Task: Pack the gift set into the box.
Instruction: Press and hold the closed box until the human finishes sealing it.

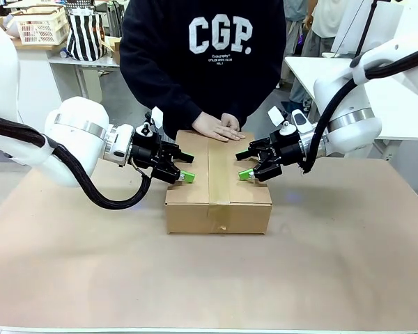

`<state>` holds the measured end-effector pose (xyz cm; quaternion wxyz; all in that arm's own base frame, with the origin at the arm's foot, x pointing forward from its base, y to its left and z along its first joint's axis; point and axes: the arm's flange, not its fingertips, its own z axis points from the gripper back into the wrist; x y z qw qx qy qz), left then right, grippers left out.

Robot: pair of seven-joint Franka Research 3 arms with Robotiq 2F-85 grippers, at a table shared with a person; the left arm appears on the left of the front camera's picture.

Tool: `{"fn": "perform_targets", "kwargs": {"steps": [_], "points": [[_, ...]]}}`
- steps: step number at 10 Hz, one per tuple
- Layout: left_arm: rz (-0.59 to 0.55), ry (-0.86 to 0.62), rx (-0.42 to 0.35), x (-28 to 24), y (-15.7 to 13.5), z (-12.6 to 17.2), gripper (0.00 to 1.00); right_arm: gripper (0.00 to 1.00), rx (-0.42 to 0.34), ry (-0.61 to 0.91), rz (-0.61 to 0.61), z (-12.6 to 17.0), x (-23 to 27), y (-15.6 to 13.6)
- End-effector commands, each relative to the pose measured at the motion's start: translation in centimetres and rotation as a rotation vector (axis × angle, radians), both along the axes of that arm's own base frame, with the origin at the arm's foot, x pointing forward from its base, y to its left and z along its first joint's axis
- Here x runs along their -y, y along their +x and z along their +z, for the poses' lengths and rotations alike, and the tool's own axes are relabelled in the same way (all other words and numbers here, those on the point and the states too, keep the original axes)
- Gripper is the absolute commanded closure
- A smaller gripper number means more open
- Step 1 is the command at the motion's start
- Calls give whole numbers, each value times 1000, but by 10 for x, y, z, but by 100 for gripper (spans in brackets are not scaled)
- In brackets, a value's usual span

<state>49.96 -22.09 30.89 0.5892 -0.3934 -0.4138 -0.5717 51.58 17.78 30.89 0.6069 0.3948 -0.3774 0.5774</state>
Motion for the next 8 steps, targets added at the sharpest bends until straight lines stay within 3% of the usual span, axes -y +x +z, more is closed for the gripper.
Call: {"fn": "perform_targets", "kwargs": {"steps": [1,8], "points": [[-5,4,8,-1,-2,-5,0,0,0,-9,-3,-3,0,-1],[-5,4,8,-1,-2,-5,0,0,0,-9,-3,-3,0,-1]]}}
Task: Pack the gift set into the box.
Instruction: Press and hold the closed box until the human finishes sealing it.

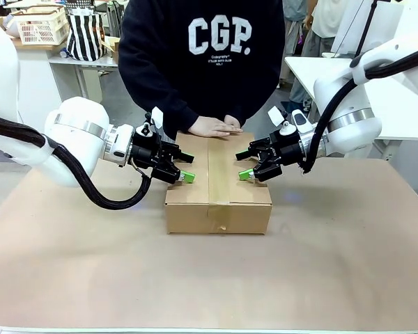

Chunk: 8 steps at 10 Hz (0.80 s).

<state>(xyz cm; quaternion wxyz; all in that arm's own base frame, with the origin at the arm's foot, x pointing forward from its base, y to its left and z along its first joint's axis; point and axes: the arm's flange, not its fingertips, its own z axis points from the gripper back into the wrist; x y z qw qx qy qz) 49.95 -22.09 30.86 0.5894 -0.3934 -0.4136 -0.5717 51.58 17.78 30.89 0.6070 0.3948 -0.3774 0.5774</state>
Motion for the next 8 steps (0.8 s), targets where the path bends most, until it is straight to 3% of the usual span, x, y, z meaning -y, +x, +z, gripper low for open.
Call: {"fn": "perform_targets", "kwargs": {"steps": [1,8], "points": [[-5,3,8,-1,-2,-4,0,0,0,-9,-3,-3,0,-1],[-5,3,8,-1,-2,-4,0,0,0,-9,-3,-3,0,-1]]}}
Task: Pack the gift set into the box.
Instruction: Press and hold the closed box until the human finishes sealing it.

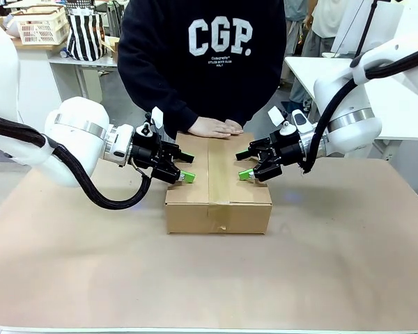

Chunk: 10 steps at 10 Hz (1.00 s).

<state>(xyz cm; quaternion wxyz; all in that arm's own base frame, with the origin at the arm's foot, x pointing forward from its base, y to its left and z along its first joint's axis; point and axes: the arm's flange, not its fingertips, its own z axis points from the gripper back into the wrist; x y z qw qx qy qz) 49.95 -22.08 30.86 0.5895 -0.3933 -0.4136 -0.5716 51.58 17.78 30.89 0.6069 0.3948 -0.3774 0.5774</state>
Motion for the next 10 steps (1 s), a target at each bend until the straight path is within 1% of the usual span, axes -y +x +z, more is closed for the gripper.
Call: {"fn": "perform_targets", "kwargs": {"steps": [1,10], "points": [[-6,3,9,-1,-2,-4,0,0,0,-9,-3,-3,0,-1],[-6,3,9,-1,-2,-4,0,0,0,-9,-3,-3,0,-1]]}}
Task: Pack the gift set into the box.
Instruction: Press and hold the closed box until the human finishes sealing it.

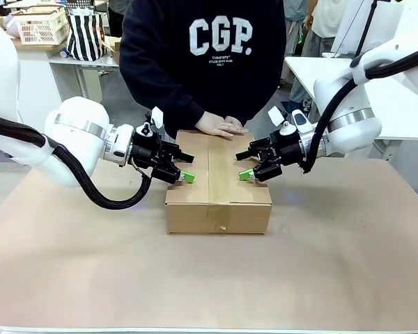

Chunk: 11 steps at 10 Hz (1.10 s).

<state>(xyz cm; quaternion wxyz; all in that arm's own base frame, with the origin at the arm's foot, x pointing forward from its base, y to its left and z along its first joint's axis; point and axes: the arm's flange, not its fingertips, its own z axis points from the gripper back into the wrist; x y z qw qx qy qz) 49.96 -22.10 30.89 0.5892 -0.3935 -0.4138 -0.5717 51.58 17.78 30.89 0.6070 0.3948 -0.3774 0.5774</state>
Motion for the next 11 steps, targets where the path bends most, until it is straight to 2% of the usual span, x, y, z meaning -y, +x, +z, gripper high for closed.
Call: {"fn": "perform_targets", "kwargs": {"steps": [1,11], "points": [[-5,4,8,-1,-3,-5,0,0,0,-9,-3,-3,0,-1],[-5,4,8,-1,-3,-5,0,0,0,-9,-3,-3,0,-1]]}}
